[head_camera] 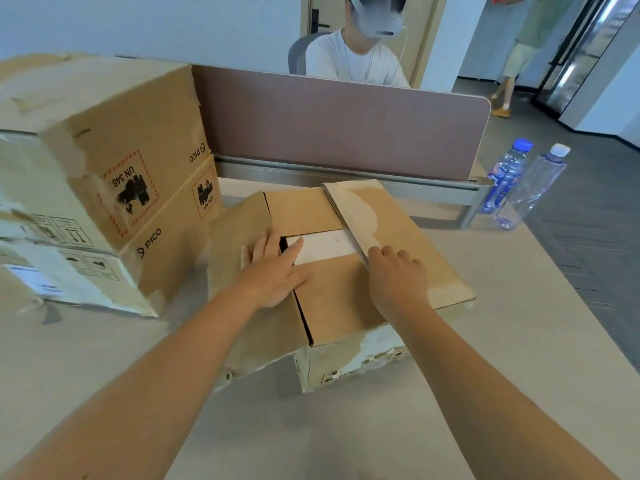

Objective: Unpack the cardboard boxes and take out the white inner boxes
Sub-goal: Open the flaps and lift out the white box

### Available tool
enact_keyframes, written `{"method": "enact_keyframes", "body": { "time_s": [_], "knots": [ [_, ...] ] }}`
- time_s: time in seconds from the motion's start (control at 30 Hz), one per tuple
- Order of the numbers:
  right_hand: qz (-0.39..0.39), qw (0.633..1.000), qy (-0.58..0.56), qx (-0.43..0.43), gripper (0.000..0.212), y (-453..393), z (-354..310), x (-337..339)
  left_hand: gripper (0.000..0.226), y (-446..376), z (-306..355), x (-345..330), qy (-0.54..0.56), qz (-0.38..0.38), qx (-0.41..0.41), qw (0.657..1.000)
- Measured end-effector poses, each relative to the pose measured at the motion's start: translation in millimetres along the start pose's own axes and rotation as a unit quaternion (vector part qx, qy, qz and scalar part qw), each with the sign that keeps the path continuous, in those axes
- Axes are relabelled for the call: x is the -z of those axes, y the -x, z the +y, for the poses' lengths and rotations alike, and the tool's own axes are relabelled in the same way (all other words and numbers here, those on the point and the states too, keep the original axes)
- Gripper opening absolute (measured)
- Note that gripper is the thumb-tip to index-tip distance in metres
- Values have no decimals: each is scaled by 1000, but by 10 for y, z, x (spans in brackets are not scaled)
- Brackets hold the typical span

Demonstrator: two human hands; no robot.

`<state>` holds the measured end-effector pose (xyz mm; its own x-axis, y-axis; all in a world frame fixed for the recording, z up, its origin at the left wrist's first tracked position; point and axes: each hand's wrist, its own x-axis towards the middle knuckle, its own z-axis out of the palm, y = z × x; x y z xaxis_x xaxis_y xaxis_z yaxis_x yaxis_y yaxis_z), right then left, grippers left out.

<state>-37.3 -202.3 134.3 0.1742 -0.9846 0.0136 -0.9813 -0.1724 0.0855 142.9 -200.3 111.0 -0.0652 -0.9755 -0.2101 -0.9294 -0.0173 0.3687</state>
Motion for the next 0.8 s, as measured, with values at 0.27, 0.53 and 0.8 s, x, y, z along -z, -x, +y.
{"method": "enact_keyframes", "body": {
  "time_s": [0.27,0.53,0.8],
  "knots": [
    [1,1000,12,22,32,58,91,323,108,307,510,-2,-71,-83,-60,992],
    [23,982,187,3,35,119,526,510,107,434,688,-48,-139,-51,-47,988],
    [1,967,255,-20,58,185,762,267,74,330,548,-225,-161,53,-38,985]
  ]
}}
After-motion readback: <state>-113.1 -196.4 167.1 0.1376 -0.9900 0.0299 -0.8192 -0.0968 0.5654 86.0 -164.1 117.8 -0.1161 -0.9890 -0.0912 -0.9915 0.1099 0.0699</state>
